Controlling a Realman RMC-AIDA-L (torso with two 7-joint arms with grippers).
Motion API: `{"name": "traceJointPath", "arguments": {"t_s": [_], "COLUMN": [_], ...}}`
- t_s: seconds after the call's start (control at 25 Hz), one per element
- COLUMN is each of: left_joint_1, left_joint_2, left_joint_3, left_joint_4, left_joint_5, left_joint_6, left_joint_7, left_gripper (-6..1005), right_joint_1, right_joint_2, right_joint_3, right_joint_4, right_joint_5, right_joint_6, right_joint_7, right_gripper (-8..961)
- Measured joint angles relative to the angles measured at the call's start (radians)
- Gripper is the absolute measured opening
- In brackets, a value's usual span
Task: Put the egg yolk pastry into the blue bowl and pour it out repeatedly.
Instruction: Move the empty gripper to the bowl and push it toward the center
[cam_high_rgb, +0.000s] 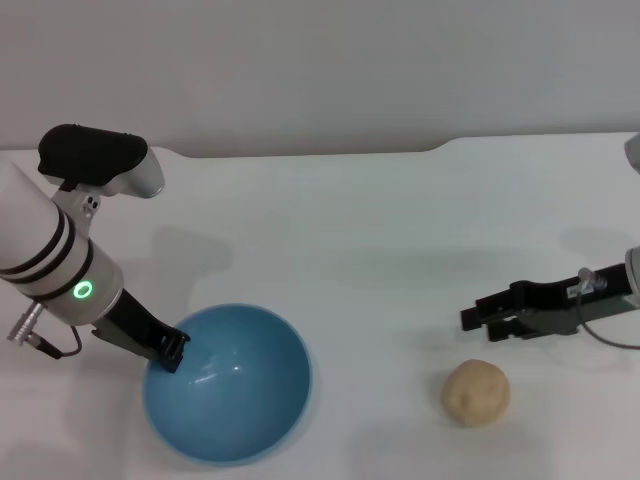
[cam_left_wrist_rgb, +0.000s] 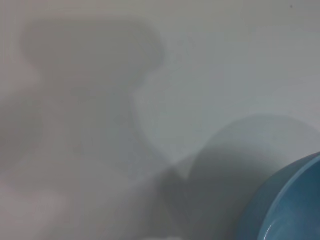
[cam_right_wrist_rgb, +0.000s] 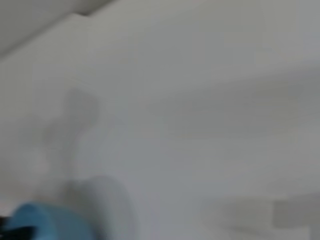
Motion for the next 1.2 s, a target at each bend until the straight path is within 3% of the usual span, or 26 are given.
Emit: {"name": "traceJointPath", "arguments": {"t_s": [0.04,0.12,0.32,0.44,0.56,0.72,0.88,1.2], "left_joint_1": [0.0,-0.001,-0.002,-0.006,-0.009,-0.016,-0.023,-0.029], "left_joint_2": [0.0,0.0,0.001,0.001,0.001,0.001,0.001,-0.001], "left_joint_3": [0.001,0.001,0.0,0.001,0.001,0.001,0.004,0.006], "left_joint_4": [0.0,0.0,0.0,0.0,0.001,0.002,0.003,0.001], "left_joint_5": [0.001,0.001,0.002,0.003,0.003,0.003,0.003,0.003], "left_joint_6": [-0.002,-0.003,-0.004,-0.004,-0.004,-0.004,-0.005,-0.015], "left_joint_7": [0.001,0.001,0.003,0.003,0.004,0.005,0.016,0.028], "left_gripper": [-2,-2,-2,-1,-1,-1,-1,-1], "right_joint_1": [-0.001,-0.005,-0.01,-0.004,0.004,0.011,0.011,0.012], "right_joint_2": [0.025,0.045,0.041,0.041,0.037,0.011,0.009,-0.007], "right_joint_3": [-0.041,-0.133,-0.37,-0.446,-0.459,-0.461,-0.467,-0.475], "right_joint_4": [-0.072,-0.169,-0.266,-0.321,-0.341,-0.323,-0.375,-0.306], "right_joint_5": [0.002,0.021,0.059,0.074,0.157,0.269,0.28,0.288], "right_joint_6": [-0.02,-0.052,-0.114,-0.163,-0.194,-0.259,-0.285,-0.285], "right_joint_7": [0.034,0.103,0.26,0.299,0.265,0.215,0.192,0.203], "right_gripper": [467,467,466,466,466,466,466,466]}}
